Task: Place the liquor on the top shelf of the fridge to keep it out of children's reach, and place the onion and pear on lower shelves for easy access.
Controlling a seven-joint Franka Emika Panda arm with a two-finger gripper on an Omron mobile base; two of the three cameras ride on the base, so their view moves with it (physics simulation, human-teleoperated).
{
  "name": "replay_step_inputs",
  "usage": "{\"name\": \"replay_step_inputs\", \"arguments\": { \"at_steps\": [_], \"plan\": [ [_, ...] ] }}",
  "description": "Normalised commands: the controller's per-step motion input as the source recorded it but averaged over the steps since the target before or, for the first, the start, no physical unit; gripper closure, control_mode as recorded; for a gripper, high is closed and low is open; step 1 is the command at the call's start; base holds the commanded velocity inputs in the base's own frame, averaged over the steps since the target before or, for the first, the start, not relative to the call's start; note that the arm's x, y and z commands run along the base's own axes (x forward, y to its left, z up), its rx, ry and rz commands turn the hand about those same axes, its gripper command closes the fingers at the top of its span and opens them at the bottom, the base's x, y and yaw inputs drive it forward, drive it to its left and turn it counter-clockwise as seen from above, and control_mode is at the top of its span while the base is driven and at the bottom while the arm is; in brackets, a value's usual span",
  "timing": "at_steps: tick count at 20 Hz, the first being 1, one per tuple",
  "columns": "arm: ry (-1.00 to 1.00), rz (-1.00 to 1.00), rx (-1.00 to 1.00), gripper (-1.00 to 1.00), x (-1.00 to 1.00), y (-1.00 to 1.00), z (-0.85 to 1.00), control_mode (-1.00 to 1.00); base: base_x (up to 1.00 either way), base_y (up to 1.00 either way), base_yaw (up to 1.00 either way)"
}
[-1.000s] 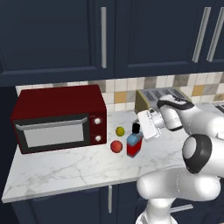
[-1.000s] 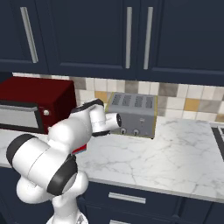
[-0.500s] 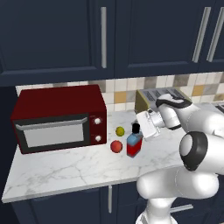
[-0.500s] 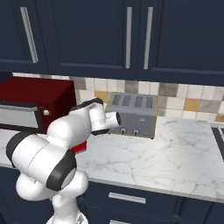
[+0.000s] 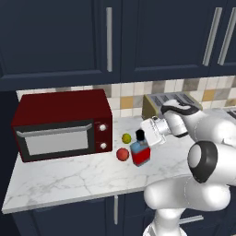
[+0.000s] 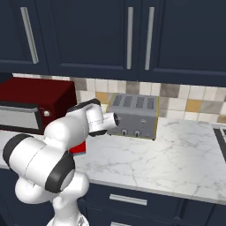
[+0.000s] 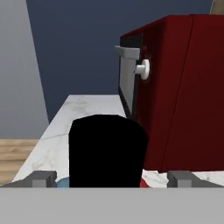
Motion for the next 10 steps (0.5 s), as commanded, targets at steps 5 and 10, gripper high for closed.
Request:
{"name": "replay_step_inputs", "arguments": {
  "at_steps": [5,10],
  "plan": [
    [0.01,0.0,0.0,1.0,0.0,0.08,0.0,-1.0,0.0,0.0,0.0],
    [0.0,0.0,0.0,1.0,0.0,0.0,0.0,-1.0,0.0,0.0,0.0]
  ]
}}
